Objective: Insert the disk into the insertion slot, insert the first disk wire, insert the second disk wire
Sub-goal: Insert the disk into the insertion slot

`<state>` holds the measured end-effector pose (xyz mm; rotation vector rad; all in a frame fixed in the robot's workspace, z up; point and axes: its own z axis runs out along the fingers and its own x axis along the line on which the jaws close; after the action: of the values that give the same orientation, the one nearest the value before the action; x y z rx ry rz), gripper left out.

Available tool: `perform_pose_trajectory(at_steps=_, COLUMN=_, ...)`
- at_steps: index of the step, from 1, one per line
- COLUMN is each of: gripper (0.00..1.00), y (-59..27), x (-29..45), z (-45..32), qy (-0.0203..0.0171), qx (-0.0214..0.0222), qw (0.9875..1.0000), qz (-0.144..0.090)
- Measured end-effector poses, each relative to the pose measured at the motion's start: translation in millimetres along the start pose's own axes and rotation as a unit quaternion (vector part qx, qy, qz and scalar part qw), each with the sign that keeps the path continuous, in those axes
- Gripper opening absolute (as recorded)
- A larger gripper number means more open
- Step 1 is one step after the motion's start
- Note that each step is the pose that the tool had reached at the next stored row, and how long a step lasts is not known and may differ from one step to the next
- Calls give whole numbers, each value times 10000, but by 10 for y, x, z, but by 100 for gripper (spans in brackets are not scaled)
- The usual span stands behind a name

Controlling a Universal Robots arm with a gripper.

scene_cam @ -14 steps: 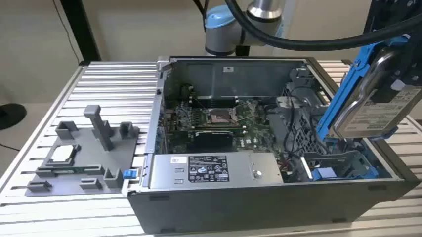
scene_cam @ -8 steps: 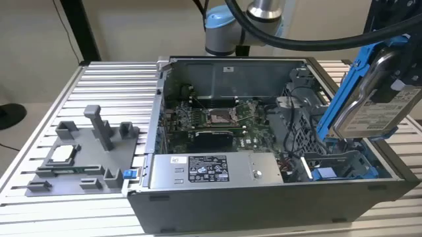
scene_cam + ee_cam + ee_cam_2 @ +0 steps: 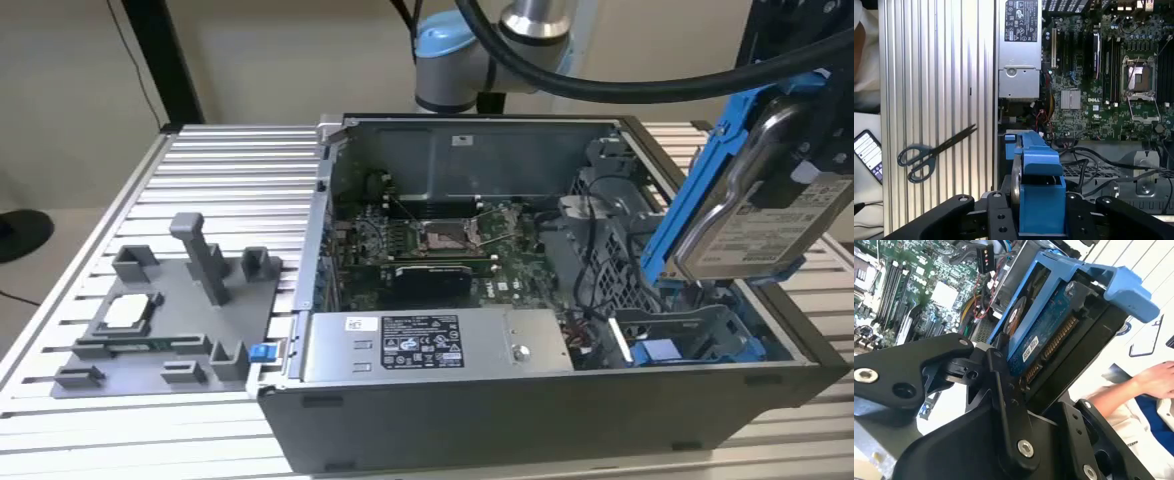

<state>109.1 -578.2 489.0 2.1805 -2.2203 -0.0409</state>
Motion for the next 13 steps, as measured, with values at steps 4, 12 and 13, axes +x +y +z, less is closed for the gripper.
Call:
perform_pose_trajectory(at_steps=4, gripper=0, y=-75, x=-1, z=50, qy=-1, qx=0, qw=10000, qz=0)
perform_pose_trajectory(at_steps=12, gripper=0, y=-131, x=-2, z=212, qy=-2, qx=0, qw=10000, qz=24)
perform_pose_trajectory(at_steps=13, gripper=0, y=-132, x=-3, z=231, qy=-3, qx=0, qw=10000, qz=35)
